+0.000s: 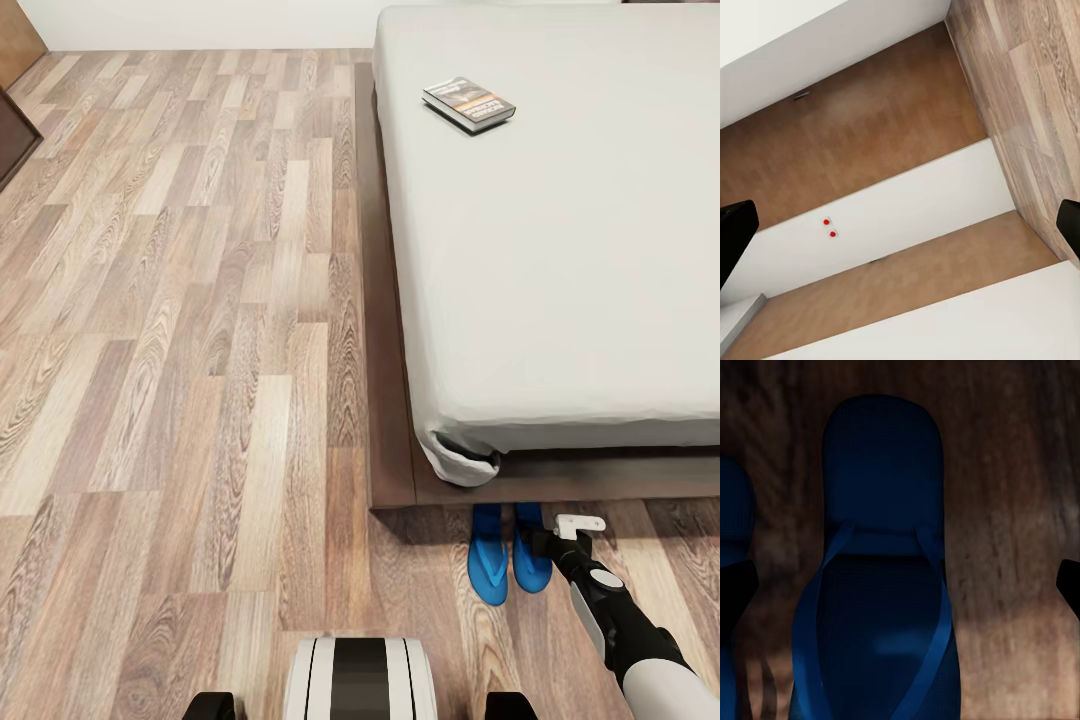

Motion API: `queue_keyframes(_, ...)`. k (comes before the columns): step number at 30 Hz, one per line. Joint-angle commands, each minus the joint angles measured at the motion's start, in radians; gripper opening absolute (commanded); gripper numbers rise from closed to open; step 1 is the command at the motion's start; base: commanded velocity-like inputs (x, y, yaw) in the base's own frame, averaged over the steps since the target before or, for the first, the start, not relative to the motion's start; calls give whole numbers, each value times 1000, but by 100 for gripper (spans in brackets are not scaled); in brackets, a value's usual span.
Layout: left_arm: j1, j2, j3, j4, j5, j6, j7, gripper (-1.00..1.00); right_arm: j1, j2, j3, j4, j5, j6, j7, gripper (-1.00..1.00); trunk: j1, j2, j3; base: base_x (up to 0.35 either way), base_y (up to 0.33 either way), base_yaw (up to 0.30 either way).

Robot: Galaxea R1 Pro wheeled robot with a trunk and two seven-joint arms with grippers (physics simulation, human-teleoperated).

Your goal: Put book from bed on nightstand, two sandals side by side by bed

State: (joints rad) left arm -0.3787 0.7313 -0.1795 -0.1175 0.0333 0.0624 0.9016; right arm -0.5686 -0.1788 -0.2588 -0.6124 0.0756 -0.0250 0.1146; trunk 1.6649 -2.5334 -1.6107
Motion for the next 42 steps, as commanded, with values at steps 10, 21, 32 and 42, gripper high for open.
queue_keyframes(10,0,0,-8,-1,4,7,3,100,-1,1,-7,0,9,-3,8,100,0,0,0,0,0,0)
queue_keyframes(21,0,0,-7,-1,4,7,3,100,-1,1,-7,0,10,-3,8,100,0,0,0,0,0,0)
queue_keyframes(32,0,0,-7,-1,4,6,3,100,-1,1,-5,0,12,-1,7,100,0,0,0,0,0,0)
queue_keyframes(42,0,0,-7,-1,4,6,2,100,-1,1,-3,0,13,1,7,100,-2,1,19,0,0,0)
